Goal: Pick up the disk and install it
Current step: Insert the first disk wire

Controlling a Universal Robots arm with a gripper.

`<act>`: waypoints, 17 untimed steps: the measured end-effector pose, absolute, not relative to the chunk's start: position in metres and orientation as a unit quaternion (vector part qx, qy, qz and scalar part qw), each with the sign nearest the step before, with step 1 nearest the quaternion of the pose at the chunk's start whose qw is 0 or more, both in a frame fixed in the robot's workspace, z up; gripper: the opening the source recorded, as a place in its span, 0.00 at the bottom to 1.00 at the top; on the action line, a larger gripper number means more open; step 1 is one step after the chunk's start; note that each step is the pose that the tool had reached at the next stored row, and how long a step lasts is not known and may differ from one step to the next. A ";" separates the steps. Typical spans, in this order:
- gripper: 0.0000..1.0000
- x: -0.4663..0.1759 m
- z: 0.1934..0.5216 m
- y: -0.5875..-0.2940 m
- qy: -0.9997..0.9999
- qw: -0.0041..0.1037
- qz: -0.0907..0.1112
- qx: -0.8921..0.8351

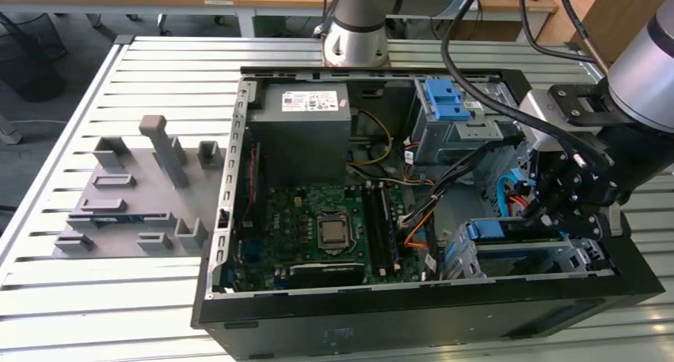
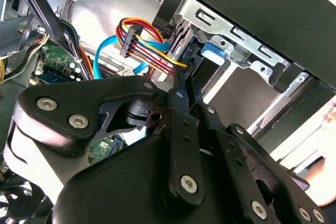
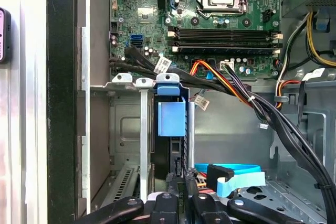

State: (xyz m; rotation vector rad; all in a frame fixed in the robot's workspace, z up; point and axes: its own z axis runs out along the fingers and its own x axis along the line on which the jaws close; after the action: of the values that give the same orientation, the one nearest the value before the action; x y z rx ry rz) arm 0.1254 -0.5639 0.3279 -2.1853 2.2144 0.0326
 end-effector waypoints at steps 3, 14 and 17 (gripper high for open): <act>0.18 0.125 0.330 -0.564 0.712 0.015 0.011 -0.702; 0.11 0.125 0.338 -0.564 0.712 0.016 0.011 -0.702; 0.11 0.125 0.338 -0.564 0.712 0.016 0.011 -0.702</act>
State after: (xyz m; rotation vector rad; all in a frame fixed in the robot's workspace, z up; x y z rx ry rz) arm 0.1254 -0.5639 0.3377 -2.1842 2.2132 0.0352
